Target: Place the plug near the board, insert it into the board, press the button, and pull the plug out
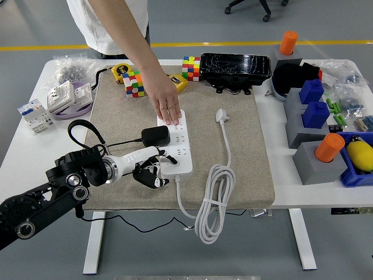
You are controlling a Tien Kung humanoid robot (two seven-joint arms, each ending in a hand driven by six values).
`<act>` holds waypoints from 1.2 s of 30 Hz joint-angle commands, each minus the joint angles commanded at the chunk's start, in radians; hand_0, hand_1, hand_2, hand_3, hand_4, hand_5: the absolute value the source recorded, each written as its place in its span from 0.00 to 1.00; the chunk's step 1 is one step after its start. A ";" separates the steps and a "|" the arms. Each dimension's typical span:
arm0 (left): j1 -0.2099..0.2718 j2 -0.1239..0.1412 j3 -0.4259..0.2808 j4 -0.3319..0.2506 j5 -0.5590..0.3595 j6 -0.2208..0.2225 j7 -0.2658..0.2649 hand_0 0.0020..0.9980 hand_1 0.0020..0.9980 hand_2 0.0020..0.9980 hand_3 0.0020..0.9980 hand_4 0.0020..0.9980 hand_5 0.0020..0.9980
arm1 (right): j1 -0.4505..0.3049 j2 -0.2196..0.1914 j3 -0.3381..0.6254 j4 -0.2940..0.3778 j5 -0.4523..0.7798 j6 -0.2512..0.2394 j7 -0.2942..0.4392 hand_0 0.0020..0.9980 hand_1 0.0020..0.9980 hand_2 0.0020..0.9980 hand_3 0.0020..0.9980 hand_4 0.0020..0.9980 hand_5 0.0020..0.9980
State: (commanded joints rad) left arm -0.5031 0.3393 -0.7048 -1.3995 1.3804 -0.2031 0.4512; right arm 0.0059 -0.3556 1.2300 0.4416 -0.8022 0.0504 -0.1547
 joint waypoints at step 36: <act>-0.009 -0.056 -0.086 0.159 0.174 0.457 -0.340 0.72 0.73 0.70 0.69 1.00 0.26 | -0.013 0.016 0.017 -0.005 0.000 -0.002 0.003 0.74 0.72 0.72 0.73 0.99 0.66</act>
State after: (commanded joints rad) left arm -0.5126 0.2833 -0.7911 -1.2403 1.5540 0.2541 0.1117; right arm -0.0068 -0.3392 1.2473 0.4366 -0.8025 0.0487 -0.1515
